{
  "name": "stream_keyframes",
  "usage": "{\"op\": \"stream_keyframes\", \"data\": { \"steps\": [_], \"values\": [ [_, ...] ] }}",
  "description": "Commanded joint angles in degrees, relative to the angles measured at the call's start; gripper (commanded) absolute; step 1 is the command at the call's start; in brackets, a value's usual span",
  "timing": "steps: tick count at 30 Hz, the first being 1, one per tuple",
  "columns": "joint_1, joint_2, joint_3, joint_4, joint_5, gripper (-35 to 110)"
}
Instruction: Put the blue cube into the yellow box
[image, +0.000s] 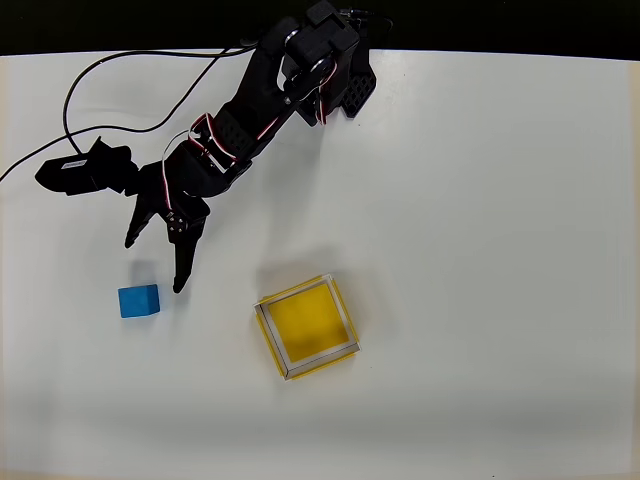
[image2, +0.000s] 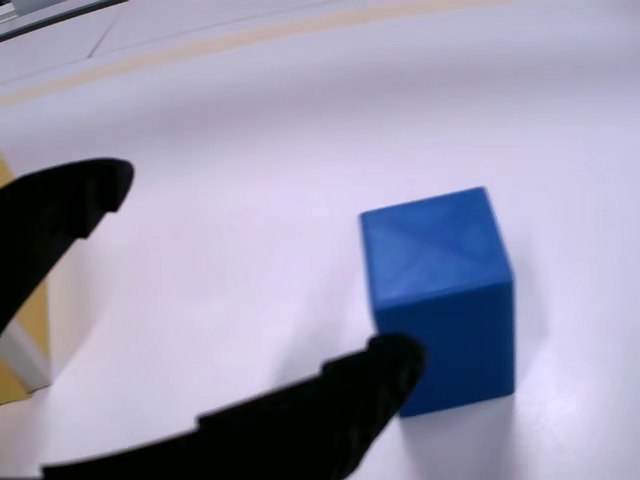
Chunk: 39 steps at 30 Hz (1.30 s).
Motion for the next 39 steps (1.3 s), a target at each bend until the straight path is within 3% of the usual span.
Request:
{"op": "stream_keyframes", "data": {
  "steps": [1, 17, 39],
  "values": [
    [0.35, -2.20, -8.53, -7.56, -0.44, 51],
    [-0.62, -23.03, -17.93, -19.25, -1.76, 52],
    [-0.09, -43.86, -38.41, -20.92, -1.85, 52]
  ]
}}
